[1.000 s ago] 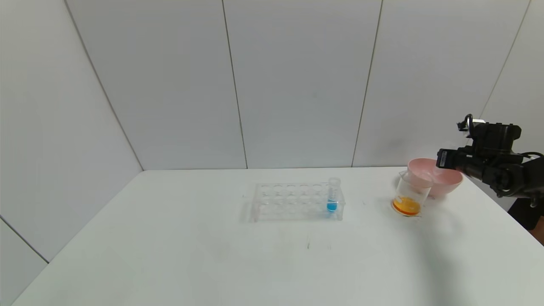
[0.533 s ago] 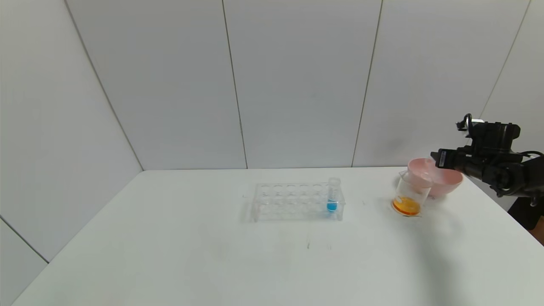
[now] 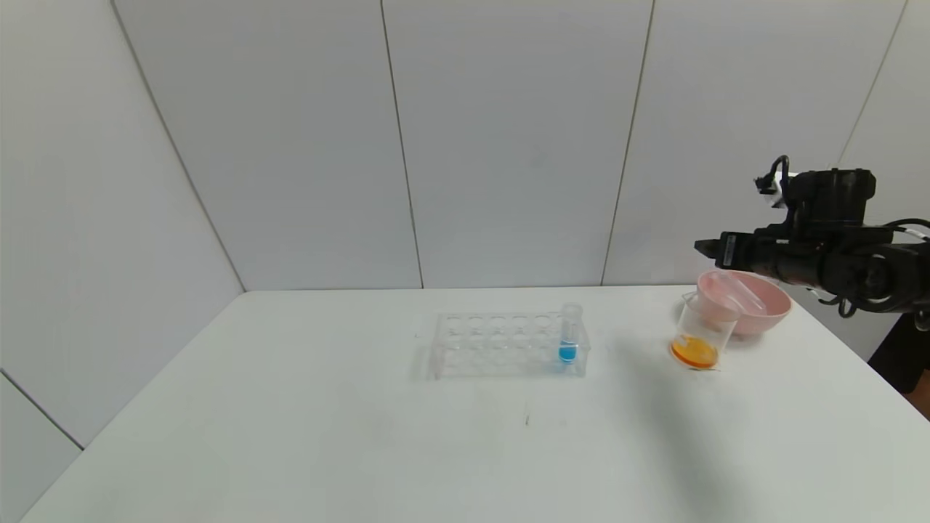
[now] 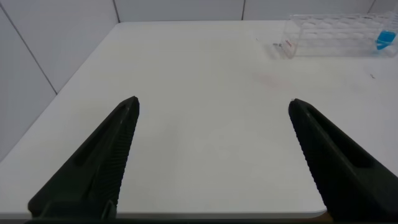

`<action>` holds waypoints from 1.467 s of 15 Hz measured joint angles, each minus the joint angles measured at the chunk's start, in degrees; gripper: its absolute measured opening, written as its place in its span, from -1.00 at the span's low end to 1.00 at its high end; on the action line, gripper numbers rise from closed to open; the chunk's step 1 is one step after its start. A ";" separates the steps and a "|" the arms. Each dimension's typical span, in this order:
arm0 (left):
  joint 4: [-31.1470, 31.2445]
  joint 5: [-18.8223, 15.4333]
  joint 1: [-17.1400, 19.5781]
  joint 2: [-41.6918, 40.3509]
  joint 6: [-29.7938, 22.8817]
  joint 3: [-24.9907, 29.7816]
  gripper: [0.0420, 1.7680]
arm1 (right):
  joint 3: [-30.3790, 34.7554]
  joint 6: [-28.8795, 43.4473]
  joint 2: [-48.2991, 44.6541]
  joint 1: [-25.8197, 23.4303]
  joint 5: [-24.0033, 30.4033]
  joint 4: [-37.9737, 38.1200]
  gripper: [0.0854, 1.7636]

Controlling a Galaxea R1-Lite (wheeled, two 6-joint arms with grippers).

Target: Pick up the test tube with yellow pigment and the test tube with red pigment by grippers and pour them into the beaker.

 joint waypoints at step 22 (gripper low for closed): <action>0.00 -0.02 0.00 0.00 -0.02 0.00 0.94 | 37.68 -0.65 -71.46 -0.63 0.04 -0.13 0.92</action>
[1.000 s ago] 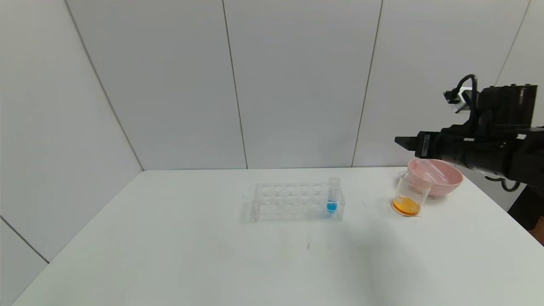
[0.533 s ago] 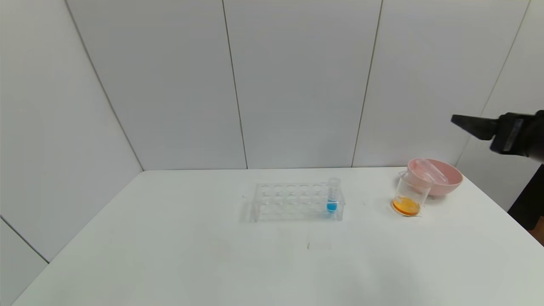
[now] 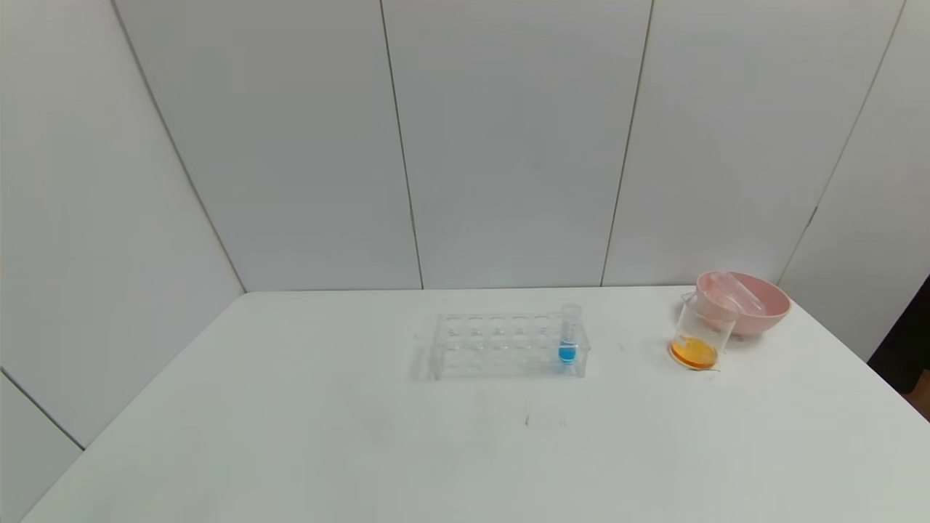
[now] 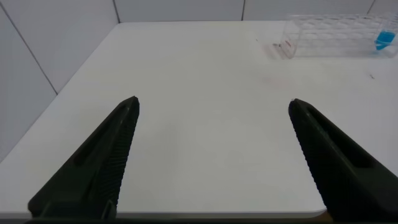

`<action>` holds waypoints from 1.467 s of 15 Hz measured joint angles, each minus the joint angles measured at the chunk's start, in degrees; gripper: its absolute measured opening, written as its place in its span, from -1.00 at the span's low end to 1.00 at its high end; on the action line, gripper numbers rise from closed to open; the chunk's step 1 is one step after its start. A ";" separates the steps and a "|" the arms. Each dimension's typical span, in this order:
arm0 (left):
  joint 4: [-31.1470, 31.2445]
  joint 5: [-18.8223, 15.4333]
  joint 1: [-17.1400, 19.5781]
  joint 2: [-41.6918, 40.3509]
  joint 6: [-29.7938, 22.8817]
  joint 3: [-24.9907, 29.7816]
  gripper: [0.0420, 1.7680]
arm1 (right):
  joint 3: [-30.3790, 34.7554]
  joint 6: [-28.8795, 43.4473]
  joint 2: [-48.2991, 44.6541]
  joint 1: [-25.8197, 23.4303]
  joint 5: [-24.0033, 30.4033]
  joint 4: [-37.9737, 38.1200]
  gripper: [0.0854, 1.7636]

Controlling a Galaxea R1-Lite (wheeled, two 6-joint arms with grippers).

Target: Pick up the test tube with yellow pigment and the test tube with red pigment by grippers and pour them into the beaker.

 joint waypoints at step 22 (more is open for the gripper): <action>0.00 0.00 0.00 0.00 0.02 0.00 0.94 | 38.47 -5.62 -43.52 -0.37 2.88 20.14 0.92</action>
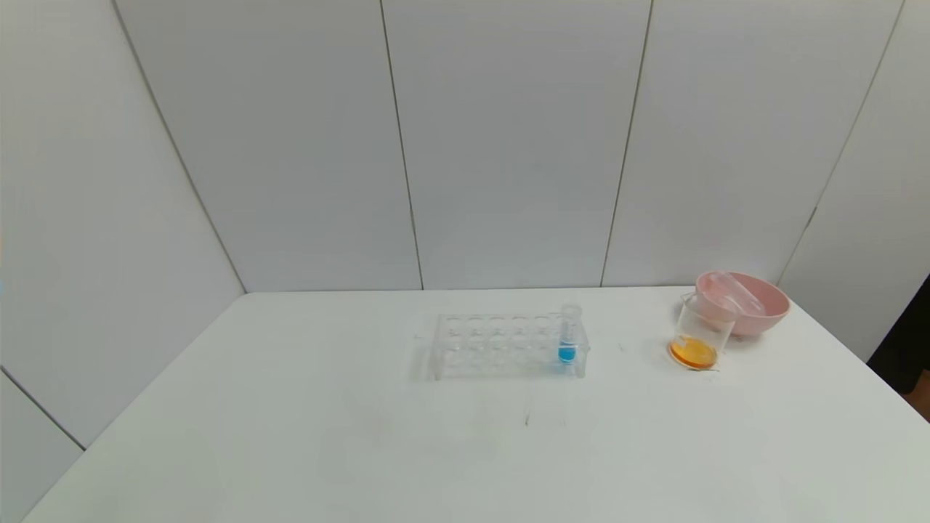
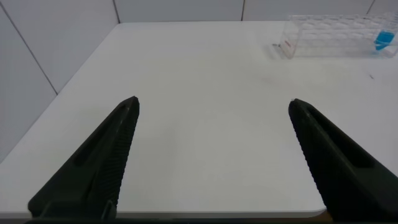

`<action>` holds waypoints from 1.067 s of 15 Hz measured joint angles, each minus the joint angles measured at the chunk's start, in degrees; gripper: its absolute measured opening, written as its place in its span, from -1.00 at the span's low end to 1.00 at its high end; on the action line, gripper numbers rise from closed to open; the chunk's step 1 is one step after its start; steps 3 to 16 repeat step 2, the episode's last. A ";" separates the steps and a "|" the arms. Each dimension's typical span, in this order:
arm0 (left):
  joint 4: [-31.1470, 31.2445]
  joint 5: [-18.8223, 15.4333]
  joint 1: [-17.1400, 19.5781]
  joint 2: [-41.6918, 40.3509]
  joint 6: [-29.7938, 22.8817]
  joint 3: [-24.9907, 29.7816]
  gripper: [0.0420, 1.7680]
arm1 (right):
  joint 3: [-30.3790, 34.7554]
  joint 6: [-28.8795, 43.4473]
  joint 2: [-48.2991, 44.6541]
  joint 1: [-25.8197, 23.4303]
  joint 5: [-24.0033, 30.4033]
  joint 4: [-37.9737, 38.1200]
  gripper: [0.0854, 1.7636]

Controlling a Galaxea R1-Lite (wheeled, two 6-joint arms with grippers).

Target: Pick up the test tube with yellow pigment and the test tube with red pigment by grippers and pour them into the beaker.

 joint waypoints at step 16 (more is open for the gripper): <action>0.00 0.02 0.00 0.00 -0.02 0.00 0.94 | 0.02 0.06 0.00 0.00 0.07 0.07 0.92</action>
